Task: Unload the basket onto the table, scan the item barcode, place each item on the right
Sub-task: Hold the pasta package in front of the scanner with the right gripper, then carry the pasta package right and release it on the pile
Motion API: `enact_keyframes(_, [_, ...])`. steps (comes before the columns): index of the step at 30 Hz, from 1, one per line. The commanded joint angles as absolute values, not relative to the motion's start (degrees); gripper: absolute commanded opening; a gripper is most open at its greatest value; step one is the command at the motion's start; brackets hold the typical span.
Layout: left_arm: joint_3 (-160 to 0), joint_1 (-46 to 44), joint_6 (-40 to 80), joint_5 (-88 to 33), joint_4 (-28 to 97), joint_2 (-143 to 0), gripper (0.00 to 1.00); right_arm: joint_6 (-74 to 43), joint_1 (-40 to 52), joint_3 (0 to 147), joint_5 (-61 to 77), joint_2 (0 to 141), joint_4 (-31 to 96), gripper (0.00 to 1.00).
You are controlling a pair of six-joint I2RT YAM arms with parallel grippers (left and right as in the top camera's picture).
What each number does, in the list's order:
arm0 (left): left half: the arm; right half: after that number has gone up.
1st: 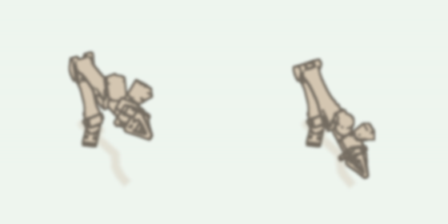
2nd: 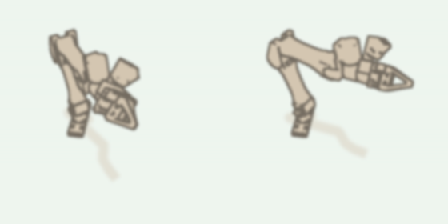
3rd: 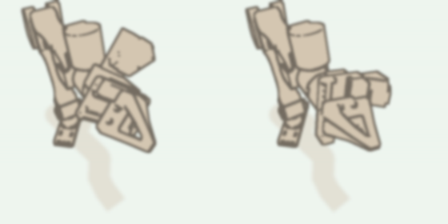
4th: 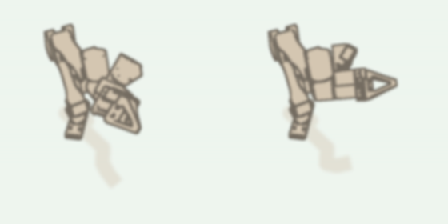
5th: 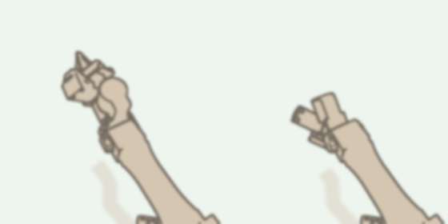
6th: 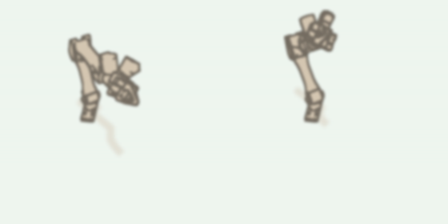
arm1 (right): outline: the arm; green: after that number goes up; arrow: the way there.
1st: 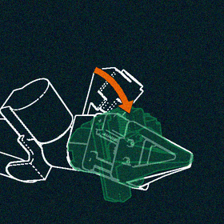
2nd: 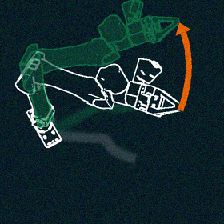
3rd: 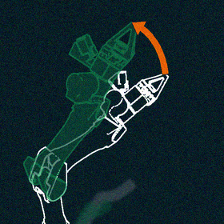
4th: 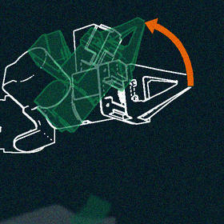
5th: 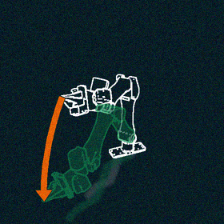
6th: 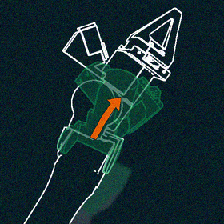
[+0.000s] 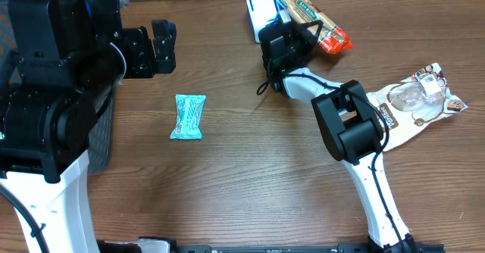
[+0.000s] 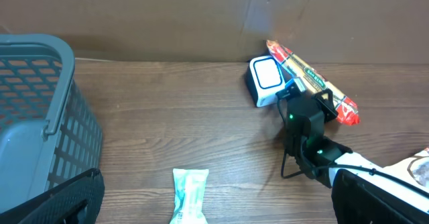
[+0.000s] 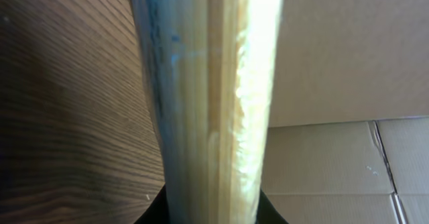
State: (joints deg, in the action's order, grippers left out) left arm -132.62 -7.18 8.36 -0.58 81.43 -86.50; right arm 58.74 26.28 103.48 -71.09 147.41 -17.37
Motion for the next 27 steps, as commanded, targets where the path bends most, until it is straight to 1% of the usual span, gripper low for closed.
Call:
enact_keyframes(1, [-132.5,-7.3,7.3,0.0,81.3,-86.9,1.0,57.3,26.1,105.4,-73.6,145.3,-19.3,0.04])
enact_keyframes(9, [-132.5,-7.3,7.3,0.0,81.3,-86.9,1.0,57.6,26.3,105.5,-74.6,145.3,-19.8,0.04])
enact_keyframes(11, [-132.5,-7.3,7.3,0.0,81.3,-86.9,1.0,60.5,26.3,105.5,-76.4,144.4,-22.6,0.04])
enact_keyframes(18, [-132.5,-7.3,7.3,0.0,81.3,-86.9,1.0,60.8,26.5,105.5,-77.1,134.3,-22.1,0.04])
enact_keyframes(21, [-132.5,-7.3,7.3,0.0,81.3,-86.9,1.0,59.7,27.2,105.4,-77.1,128.8,-17.3,0.04])
enact_keyframes(24, [-132.5,-7.3,7.3,0.0,81.3,-86.9,1.0,56.7,28.5,105.4,-75.4,123.0,-8.5,0.04])
enact_keyframes(27, [-132.5,-7.3,7.3,0.0,81.3,-86.9,1.0,51.3,30.3,105.4,-70.8,119.0,4.4,0.04])
